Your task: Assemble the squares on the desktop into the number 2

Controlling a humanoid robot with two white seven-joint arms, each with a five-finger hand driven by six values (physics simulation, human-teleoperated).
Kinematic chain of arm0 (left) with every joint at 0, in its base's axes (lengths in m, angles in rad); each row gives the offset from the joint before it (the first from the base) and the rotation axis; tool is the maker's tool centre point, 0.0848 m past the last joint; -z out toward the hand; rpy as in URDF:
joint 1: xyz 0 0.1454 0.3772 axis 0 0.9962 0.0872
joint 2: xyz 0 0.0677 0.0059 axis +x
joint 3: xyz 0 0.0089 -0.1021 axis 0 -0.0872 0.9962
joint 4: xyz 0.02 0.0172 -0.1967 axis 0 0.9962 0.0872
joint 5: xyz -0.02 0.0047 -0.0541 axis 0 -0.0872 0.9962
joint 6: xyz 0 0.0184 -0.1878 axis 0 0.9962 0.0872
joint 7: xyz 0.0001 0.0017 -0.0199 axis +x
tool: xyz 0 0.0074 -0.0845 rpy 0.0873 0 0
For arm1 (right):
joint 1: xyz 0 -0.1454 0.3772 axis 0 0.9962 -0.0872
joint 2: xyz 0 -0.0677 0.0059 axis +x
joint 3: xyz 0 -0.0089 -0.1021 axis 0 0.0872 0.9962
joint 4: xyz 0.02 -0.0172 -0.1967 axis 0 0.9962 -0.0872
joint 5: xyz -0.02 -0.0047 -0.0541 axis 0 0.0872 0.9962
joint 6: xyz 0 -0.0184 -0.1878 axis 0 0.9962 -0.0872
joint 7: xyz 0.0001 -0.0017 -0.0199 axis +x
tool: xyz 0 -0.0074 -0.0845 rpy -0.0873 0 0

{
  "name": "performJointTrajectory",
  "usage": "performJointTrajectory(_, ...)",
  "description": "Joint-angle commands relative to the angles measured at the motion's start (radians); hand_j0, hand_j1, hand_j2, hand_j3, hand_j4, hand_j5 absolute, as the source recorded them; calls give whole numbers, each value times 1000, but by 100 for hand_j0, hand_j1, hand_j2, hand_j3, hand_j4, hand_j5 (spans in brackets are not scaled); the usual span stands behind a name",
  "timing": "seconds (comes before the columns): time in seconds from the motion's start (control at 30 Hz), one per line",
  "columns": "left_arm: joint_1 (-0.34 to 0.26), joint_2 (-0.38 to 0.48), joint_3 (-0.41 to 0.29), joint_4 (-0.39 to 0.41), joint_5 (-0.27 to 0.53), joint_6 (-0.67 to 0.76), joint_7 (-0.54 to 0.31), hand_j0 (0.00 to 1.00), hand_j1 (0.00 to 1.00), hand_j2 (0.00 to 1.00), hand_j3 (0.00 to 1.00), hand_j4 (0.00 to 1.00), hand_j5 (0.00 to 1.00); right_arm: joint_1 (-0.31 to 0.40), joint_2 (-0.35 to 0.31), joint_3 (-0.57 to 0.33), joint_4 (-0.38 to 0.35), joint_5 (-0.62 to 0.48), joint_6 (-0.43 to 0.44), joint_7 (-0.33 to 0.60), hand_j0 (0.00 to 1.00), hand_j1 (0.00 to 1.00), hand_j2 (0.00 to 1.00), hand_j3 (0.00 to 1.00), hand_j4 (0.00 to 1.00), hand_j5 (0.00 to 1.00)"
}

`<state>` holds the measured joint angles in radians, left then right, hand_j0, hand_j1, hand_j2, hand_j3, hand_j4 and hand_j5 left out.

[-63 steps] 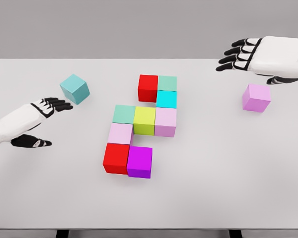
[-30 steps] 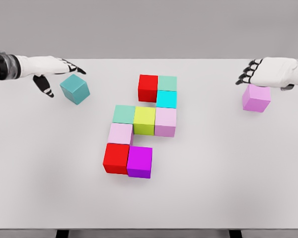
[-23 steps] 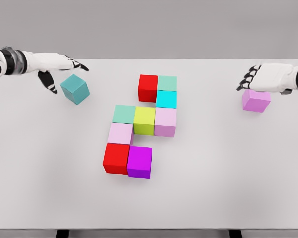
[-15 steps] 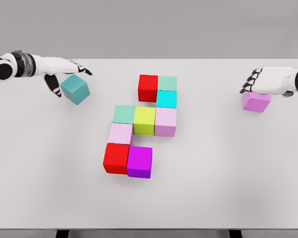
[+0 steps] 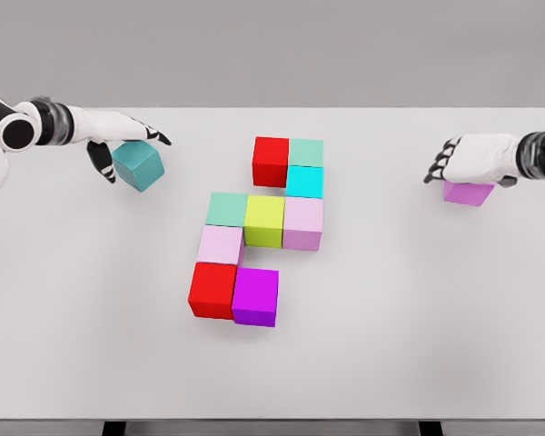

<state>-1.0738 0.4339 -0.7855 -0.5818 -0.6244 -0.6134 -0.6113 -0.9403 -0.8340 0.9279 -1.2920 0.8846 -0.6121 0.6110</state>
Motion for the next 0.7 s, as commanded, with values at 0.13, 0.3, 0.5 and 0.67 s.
performJointTrajectory(0.13, -2, -20, 3, 0, -11, 3, 0, 95, 95, 95, 95, 95, 95, -18, 12, 9, 45, 4, 1, 0, 100, 100, 100, 100, 100, 100)
performJointTrajectory(0.3, -2, -23, 3, 14, -18, 3, 0, 94, 94, 94, 94, 94, 94, -20, 21, 32, 74, 7, 1, 0, 100, 100, 100, 100, 100, 100)
performJointTrajectory(0.5, -2, -23, 3, 26, -23, 3, 0, 85, 85, 85, 85, 85, 85, -23, 29, 46, 76, 5, 1, 0, 100, 100, 100, 100, 100, 100)
performJointTrajectory(0.67, 0, -23, 3, 37, -21, 3, 0, 65, 65, 65, 65, 65, 65, -25, 33, 55, 80, 4, 1, 0, 98, 98, 98, 98, 98, 98)
